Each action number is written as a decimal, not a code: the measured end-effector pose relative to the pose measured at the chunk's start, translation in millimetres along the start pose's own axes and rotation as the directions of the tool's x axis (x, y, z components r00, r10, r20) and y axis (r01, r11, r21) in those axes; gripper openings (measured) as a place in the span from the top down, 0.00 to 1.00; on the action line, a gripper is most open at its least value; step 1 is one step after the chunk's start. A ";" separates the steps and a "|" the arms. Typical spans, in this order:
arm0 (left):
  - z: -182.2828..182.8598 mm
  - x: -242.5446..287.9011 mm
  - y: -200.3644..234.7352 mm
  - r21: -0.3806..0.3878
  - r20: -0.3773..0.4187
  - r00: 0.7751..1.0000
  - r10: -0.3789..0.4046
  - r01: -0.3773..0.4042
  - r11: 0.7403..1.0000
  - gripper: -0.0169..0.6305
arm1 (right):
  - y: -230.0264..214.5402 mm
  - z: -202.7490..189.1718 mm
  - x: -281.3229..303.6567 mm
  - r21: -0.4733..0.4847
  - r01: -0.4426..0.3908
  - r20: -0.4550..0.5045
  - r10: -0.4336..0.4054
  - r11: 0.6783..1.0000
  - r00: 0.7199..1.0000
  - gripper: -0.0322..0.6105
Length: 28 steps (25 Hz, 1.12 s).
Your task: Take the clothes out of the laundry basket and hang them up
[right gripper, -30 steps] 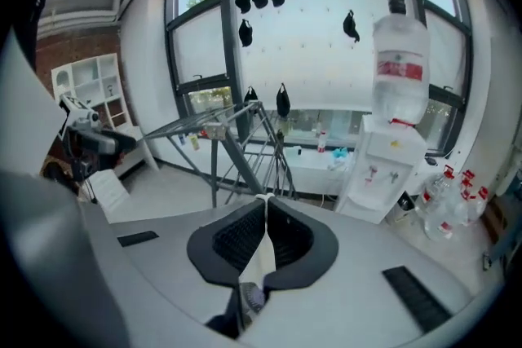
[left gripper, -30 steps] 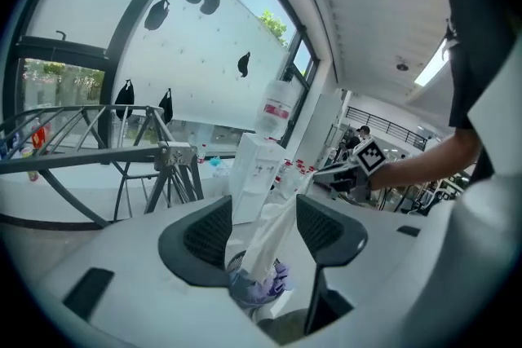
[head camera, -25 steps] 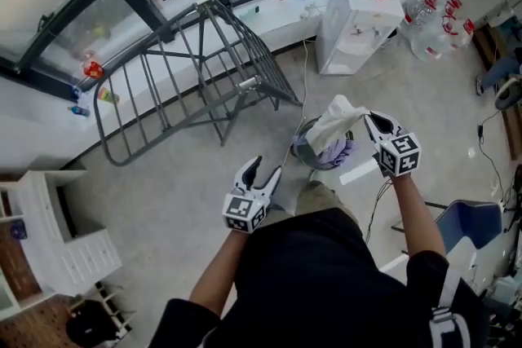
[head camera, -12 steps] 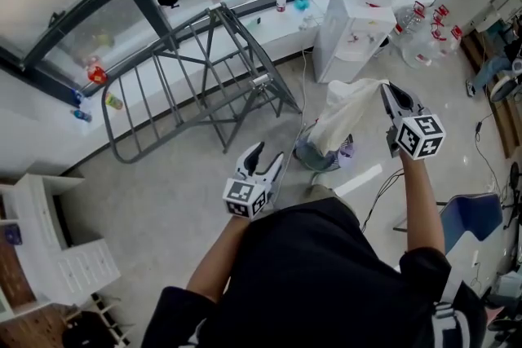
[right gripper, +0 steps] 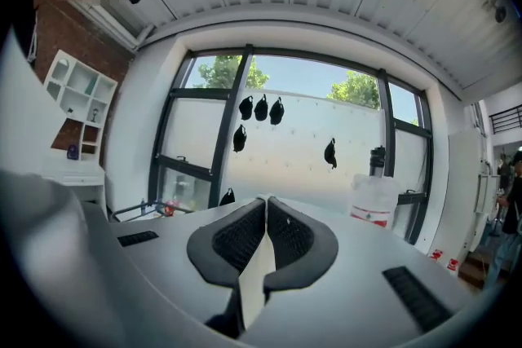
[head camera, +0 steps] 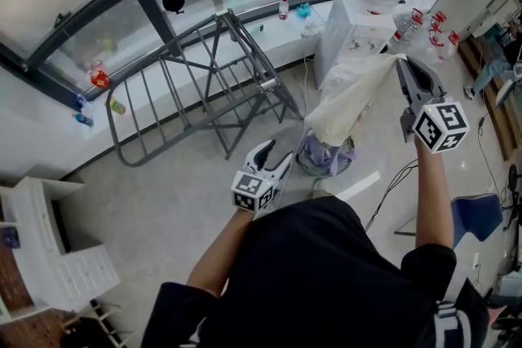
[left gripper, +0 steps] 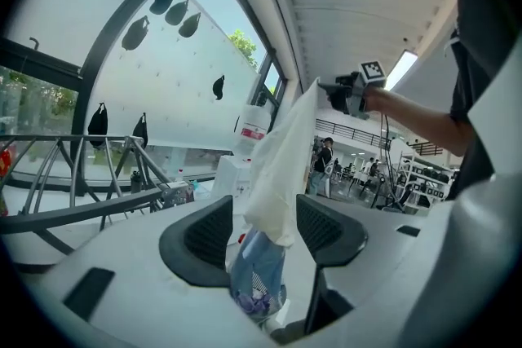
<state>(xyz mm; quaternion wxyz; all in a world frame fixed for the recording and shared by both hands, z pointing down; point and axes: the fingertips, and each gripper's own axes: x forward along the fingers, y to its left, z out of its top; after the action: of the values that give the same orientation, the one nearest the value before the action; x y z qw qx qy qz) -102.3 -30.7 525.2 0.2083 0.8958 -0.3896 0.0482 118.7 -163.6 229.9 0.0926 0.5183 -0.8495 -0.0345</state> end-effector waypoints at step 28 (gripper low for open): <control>-144.7 102.1 -3.0 -0.042 -0.335 0.937 -0.095 0.085 0.995 0.61 | 46.5 159.2 -18.2 0.069 -0.121 0.210 0.104 0.990 0.972 0.94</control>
<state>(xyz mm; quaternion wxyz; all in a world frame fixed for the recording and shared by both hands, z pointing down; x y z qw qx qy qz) -18.5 -38.7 681.1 0.2858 0.8884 -0.3075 0.1859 55.3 -131.9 78.7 -0.0150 0.4664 -0.8832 -0.0481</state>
